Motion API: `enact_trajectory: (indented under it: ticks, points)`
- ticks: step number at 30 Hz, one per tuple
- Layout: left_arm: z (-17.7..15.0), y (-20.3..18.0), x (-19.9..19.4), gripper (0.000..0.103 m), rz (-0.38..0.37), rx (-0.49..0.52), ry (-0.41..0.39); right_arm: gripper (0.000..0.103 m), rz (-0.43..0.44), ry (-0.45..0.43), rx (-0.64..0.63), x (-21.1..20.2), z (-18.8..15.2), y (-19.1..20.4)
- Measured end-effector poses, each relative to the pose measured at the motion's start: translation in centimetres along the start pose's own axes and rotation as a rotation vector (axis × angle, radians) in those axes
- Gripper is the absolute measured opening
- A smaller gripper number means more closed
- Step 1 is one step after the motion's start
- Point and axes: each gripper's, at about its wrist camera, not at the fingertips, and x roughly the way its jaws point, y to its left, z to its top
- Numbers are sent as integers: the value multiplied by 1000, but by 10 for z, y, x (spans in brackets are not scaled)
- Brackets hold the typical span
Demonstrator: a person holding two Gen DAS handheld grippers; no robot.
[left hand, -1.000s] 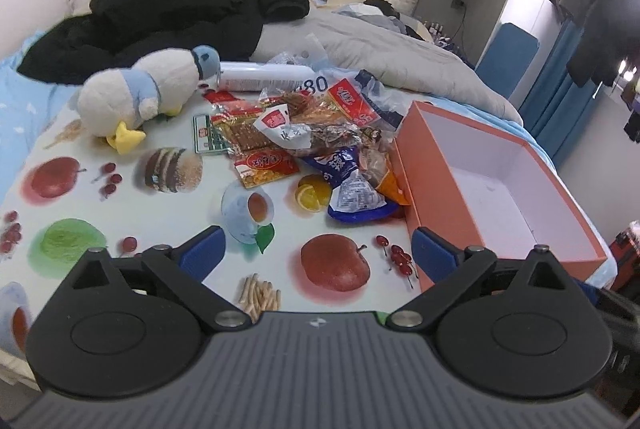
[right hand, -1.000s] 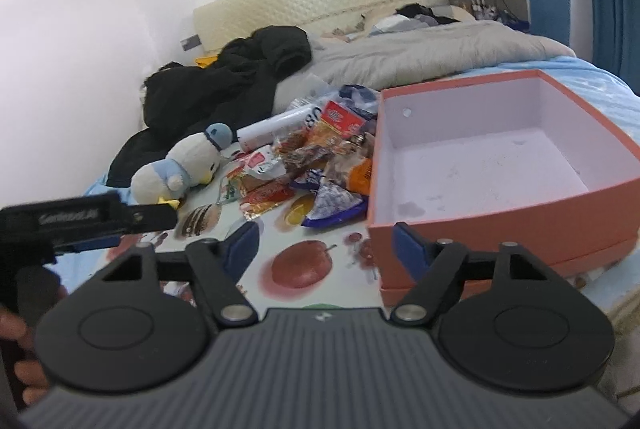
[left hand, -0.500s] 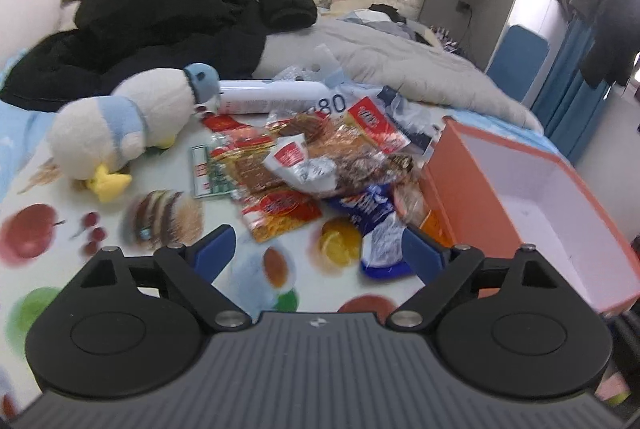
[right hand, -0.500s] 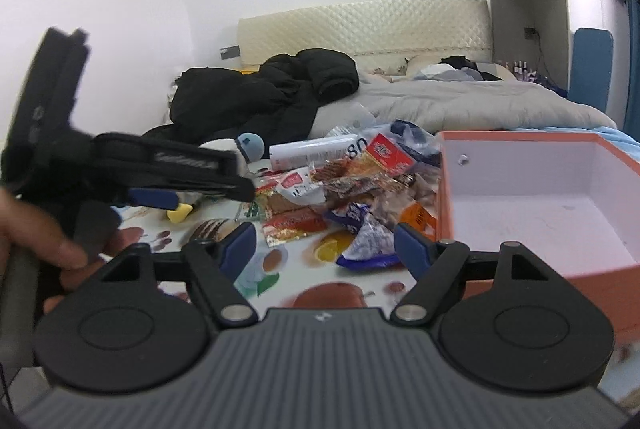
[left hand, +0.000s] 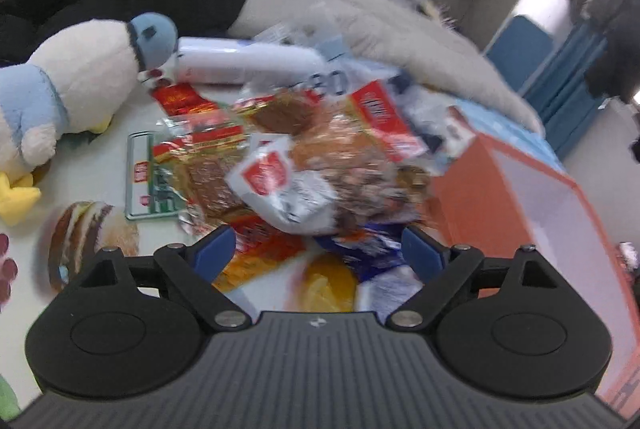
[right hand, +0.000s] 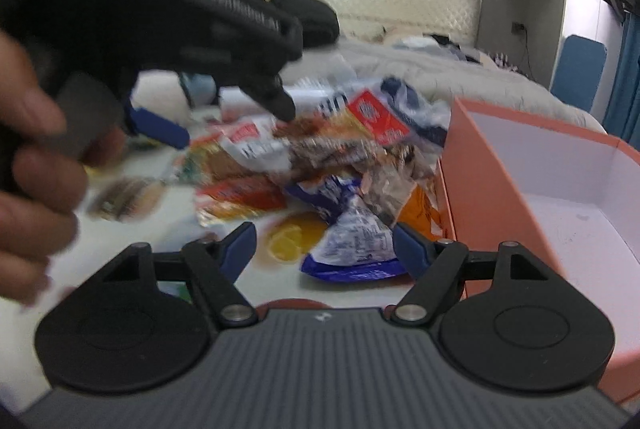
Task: Organize snacks
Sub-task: 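Grasp the shrimp-chip bag with left tool while right tool grasps blue-white bag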
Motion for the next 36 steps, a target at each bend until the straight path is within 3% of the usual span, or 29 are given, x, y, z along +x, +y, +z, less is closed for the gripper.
enact_trajectory:
  ticks: [3,7,9,10,14,18,24,28,36]
  points:
    - [7,19,24,93,13,-90,40,72,-36,33,1,22,0,-4]
    - [9,41,38,92,1,-201,20,71,-75,53,-33,46,0,-7]
    - [10,48,44,91,-17,-232,9,58,-90,86,-51,60,0,-9]
    - [12,49,47,90,-26,-239,7,58,-104,109,-49,67,0,-10]
    - [19,54,58,66,-12,-275,29,58,-119,107,-67,76,-2,-10]
    - [22,58,63,39,-15,-320,30,45,-115,128,-86,81,-1,-7]
    - [14,49,56,14,-50,-311,21,41,-83,145,-70,78,6,-9]
    - [2,44,35,10,-68,-293,-22,40,-64,149,-63,66,5,-3]
    - [-26,42,-25,8,12,-228,-132,39,-21,160,-79,45,-2,11]
